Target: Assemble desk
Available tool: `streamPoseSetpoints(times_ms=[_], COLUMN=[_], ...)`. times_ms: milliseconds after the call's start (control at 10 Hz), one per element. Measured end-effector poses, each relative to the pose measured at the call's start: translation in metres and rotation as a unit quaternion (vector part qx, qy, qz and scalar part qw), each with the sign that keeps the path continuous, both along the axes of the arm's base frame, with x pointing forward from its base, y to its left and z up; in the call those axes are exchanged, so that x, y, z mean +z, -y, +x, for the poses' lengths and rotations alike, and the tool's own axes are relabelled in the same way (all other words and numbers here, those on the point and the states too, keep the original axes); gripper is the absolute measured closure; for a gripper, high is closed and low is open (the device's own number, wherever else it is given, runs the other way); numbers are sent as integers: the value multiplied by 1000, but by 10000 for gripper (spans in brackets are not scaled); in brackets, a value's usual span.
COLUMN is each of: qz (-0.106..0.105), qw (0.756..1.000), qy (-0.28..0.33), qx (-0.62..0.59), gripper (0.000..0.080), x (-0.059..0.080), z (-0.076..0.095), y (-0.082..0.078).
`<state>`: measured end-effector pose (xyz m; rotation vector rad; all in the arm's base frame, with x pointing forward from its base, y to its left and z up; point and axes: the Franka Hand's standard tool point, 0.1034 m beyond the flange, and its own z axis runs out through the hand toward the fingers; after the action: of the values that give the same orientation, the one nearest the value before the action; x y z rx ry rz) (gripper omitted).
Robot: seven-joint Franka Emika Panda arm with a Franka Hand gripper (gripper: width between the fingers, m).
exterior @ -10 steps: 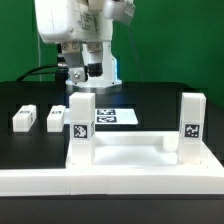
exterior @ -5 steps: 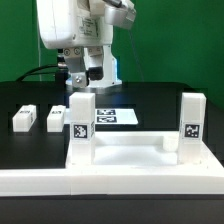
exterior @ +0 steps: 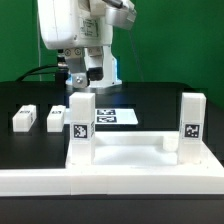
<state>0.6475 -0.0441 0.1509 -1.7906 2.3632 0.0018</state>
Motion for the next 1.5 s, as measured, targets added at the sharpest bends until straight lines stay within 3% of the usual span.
streamPoseSetpoints(times_ms=[200,400,500,1000,1400,1500], qz=[0,7,9,6,2,2], qw=[1000,1000,1000,1000,999,999], qy=[0,5,8,7,-17,-20], qx=[2,20,23,28,49,51], gripper=[150,150,150,150,150,150], x=[0,15,21,14,-16,-19], z=[0,3,5,3,-40,-43], y=[-3,-38,-42,-42,-73,-74])
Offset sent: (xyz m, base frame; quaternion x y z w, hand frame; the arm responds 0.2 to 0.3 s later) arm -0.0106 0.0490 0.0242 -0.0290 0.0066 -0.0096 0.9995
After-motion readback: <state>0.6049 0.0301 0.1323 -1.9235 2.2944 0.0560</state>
